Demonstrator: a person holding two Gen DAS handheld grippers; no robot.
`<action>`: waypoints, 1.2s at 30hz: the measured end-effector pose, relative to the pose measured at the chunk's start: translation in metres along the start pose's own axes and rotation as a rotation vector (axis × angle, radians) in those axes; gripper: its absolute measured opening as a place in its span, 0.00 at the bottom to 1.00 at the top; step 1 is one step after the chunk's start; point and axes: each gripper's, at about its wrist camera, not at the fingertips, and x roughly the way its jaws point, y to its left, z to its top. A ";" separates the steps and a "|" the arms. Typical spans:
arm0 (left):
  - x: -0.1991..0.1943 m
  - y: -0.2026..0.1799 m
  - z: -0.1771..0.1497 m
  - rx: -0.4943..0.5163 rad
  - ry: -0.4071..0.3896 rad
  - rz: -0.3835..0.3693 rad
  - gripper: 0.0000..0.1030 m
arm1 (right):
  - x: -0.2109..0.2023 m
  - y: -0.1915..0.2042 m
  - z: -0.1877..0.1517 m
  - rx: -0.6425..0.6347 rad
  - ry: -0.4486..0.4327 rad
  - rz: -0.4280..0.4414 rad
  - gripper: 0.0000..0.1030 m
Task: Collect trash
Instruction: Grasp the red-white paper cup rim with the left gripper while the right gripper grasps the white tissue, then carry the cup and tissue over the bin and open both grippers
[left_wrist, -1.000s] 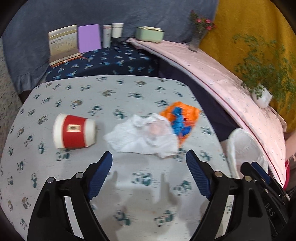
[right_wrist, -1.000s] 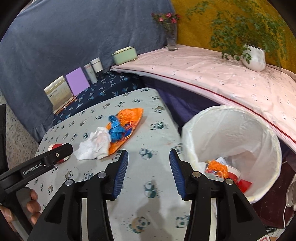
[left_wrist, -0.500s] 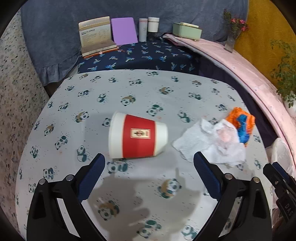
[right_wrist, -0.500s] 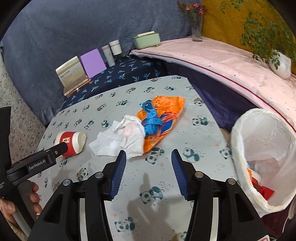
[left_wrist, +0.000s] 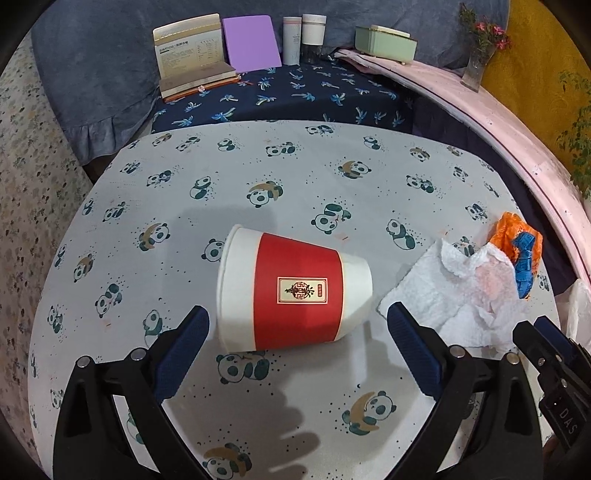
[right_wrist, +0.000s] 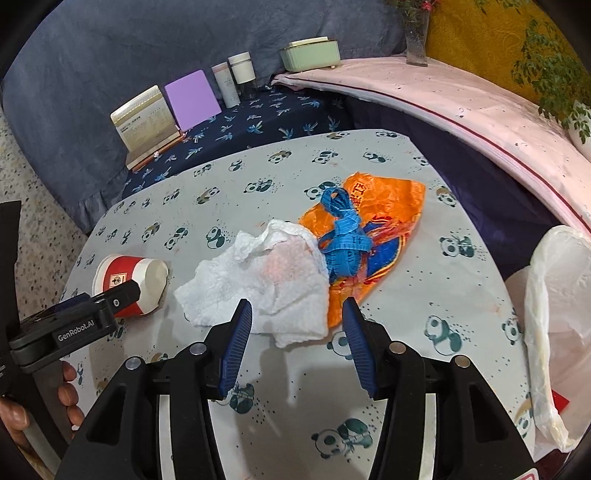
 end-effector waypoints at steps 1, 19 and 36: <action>0.003 -0.001 0.001 0.001 0.007 0.003 0.90 | 0.002 0.001 0.000 -0.002 0.004 0.000 0.48; 0.001 -0.011 -0.006 0.023 0.058 -0.102 0.08 | -0.004 0.004 -0.005 -0.009 0.008 0.050 0.05; -0.070 -0.055 -0.019 0.108 -0.039 -0.211 0.02 | -0.101 0.005 0.005 -0.029 -0.181 0.107 0.04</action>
